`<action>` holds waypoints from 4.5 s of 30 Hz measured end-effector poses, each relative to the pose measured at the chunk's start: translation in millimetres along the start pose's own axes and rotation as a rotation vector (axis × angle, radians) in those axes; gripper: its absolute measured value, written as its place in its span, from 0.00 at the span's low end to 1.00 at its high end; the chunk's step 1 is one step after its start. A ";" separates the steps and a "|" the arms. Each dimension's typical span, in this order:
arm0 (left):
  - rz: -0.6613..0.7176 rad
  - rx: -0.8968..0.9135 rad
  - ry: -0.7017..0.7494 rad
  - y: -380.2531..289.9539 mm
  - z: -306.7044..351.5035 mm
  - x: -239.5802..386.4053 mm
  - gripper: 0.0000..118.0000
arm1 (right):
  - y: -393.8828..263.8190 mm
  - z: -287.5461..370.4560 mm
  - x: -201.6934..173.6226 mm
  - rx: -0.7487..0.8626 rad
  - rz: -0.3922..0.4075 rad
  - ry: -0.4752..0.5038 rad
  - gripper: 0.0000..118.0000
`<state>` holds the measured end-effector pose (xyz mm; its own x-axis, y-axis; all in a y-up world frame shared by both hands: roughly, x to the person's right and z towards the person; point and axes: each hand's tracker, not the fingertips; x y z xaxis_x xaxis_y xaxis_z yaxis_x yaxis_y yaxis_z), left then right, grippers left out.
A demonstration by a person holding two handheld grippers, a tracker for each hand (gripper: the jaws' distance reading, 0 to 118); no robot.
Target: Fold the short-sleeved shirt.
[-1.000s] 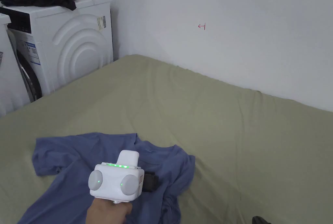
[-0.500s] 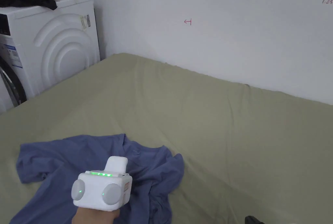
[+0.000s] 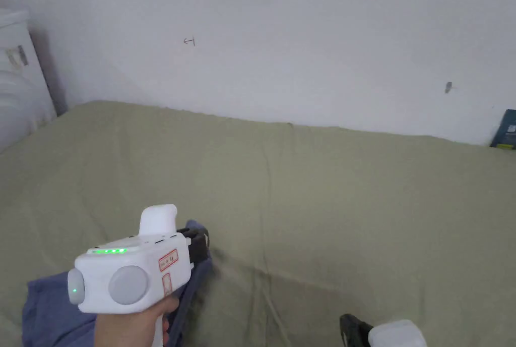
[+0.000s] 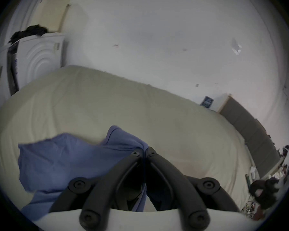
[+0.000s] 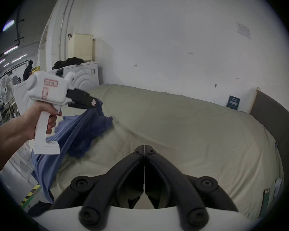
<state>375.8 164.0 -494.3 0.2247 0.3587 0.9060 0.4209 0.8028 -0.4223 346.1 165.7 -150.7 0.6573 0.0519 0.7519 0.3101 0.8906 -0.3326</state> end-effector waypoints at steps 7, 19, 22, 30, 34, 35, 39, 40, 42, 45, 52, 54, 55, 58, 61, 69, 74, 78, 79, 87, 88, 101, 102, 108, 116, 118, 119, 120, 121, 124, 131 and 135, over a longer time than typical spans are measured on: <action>-0.094 0.076 -0.256 34.9 -8.2 151.3 0.00 | -12.3 44.7 64.8 0.029 -0.069 -0.114 0.01; -0.326 -0.056 -0.402 -18.0 -105.4 368.5 0.00 | -62.5 93.6 179.7 0.009 -0.178 -0.300 0.01; -0.348 -0.217 -0.313 -80.5 -168.0 377.9 0.00 | -75.2 96.8 199.9 -0.008 -0.206 -0.329 0.01; -0.311 -0.308 -0.214 -141.4 -202.4 355.4 0.56 | -87.9 101.4 217.3 -0.029 -0.214 -0.339 0.01; -0.358 -0.100 -0.313 -120.4 -126.3 335.1 1.00 | -82.3 110.9 202.4 -0.021 -0.207 -0.322 0.01; -0.377 -0.092 -0.304 -116.9 -108.5 329.5 1.00 | -81.2 114.3 197.2 -0.016 -0.202 -0.321 0.01; -0.380 -0.107 -0.304 -130.5 -8.4 286.1 0.98 | -76.5 131.5 166.9 0.010 -0.192 -0.294 0.01; -0.398 -0.125 -0.252 -137.2 14.5 271.6 0.95 | -76.3 135.9 158.7 0.015 -0.189 -0.288 0.01; -0.397 -0.122 -0.239 -155.3 53.5 242.3 0.87 | -76.1 143.2 142.1 0.026 -0.188 -0.274 0.01; -0.412 -0.144 -0.120 -179.1 93.6 203.3 0.22 | -78.6 150.8 120.2 0.036 -0.196 -0.252 0.01; -0.294 -0.195 0.008 -170.8 100.4 116.9 0.06 | -80.9 149.9 87.5 0.005 -0.181 -0.210 0.01; -0.279 -0.181 0.041 -150.1 81.6 95.3 0.06 | -80.4 147.8 85.6 -0.001 -0.168 -0.201 0.01; -0.276 -0.177 0.060 -139.1 69.5 85.5 0.06 | -80.2 145.9 85.4 -0.006 -0.163 -0.197 0.01; -0.292 -0.188 0.129 -106.1 23.4 62.5 0.40 | -78.9 138.8 89.9 -0.018 -0.146 -0.194 0.01; -0.290 -0.236 0.178 -87.8 -22.2 43.2 0.85 | -79.1 129.0 97.3 -0.030 -0.141 -0.199 0.01; -0.263 -0.373 0.299 -92.6 -123.6 10.7 0.85 | -89.4 102.9 118.9 -0.087 -0.156 -0.220 0.01; -0.292 -0.392 0.307 -101.9 -124.8 16.8 0.84 | -90.9 98.8 123.9 -0.100 -0.159 -0.230 0.01; -0.341 -0.380 0.212 -103.2 -108.0 31.9 0.02 | -89.6 100.0 122.1 -0.094 -0.163 -0.225 0.01; -0.346 -0.375 0.242 -105.0 -105.8 34.6 0.02 | -89.0 100.8 121.5 -0.093 -0.161 -0.222 0.01; -0.255 -0.213 0.085 -84.3 -47.1 48.2 0.01 | -87.1 106.1 141.0 -0.097 -0.163 -0.233 0.01; -0.269 -0.200 0.076 -82.5 -40.9 52.0 0.01 | -87.3 102.8 149.1 -0.103 -0.175 -0.239 0.01; -0.262 -0.171 -0.004 -76.2 -40.3 66.4 0.01 | -46.0 -67.2 393.9 -0.327 -0.375 -0.434 1.00; -0.265 -0.174 -0.004 -76.4 -43.0 66.0 0.01 | -47.6 -83.2 408.4 -0.352 -0.398 -0.437 1.00; -0.266 -0.194 0.004 -77.3 -56.6 60.7 0.02 | -57.8 -153.9 438.8 -0.473 -0.423 -0.506 1.00; -0.299 -0.231 0.048 -83.1 -75.0 53.0 0.01 | -61.8 -171.2 419.2 -0.582 -0.529 -0.474 0.06; -0.295 -0.251 0.063 -83.1 -80.4 49.0 0.01 | -58.4 -161.2 421.3 -0.532 -0.595 -0.470 0.05; -0.284 -0.260 0.067 -82.3 -82.6 45.5 0.01 | -55.5 -156.2 424.0 -0.518 -0.606 -0.454 0.05; -0.266 -0.258 0.075 -80.6 -84.4 40.9 0.01 | -49.4 -148.3 425.4 -0.487 -0.610 -0.470 0.04; -0.271 -0.251 0.082 -77.8 -84.8 37.7 0.01 | -43.0 -138.2 425.7 -0.446 -0.614 -0.460 0.04; -0.223 -0.189 0.100 -58.6 -76.1 32.0 0.01 | -15.4 -108.2 424.7 -0.362 -0.608 -0.419 0.04; -0.226 -0.042 0.120 3.1 -28.0 45.9 0.00 | 66.5 -35.2 405.6 -0.189 -0.551 -0.359 0.04; -0.214 0.067 0.127 50.0 17.8 62.6 0.00 | 118.0 11.5 377.8 -0.069 -0.484 -0.362 0.04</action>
<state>395.3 235.1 -458.2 0.2470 0.1176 0.9618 0.4125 0.8854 -0.2142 623.1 295.7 100.7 0.1586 -0.1905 0.9688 0.5676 0.8205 0.0684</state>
